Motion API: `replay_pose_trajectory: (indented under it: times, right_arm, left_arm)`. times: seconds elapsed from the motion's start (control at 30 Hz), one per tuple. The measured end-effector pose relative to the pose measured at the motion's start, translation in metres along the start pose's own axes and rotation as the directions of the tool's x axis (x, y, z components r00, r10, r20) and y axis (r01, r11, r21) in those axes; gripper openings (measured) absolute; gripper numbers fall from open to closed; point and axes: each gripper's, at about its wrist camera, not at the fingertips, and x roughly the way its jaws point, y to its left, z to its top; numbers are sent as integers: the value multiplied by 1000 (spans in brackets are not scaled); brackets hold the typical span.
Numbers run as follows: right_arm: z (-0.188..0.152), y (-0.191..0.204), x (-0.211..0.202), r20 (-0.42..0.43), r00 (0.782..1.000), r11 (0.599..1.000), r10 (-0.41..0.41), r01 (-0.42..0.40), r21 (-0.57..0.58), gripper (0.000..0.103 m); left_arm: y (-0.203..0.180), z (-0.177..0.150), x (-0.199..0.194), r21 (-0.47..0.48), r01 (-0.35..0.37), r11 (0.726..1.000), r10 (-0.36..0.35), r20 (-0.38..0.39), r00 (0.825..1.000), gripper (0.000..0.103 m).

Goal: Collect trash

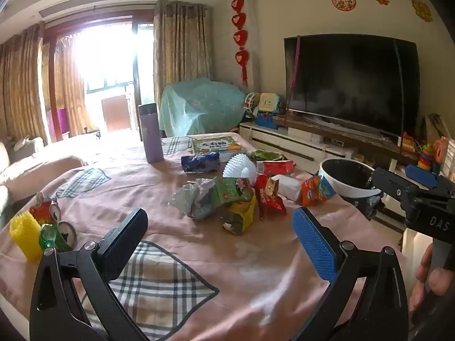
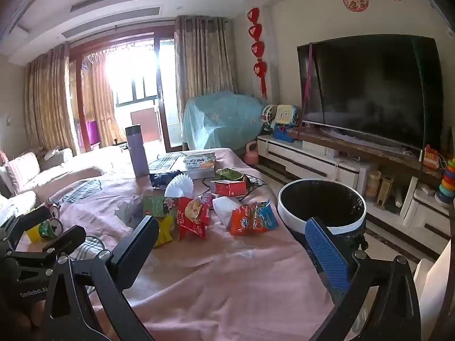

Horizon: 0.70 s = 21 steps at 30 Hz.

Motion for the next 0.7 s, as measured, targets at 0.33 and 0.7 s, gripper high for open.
replay_pose_trajectory:
  times: [0.33,0.7]
  right_arm:
    - [1,3,-3,7,1000,1000,7,-7,-6,103]
    - [-4,11,-2,9,1000,1000,21,-21,-18,103]
  left_arm:
    - [1,7,1,-19,-27,999,27,-18,999,103]
    - [13,3,1,-39,-28,999,27,-16,1000,103]
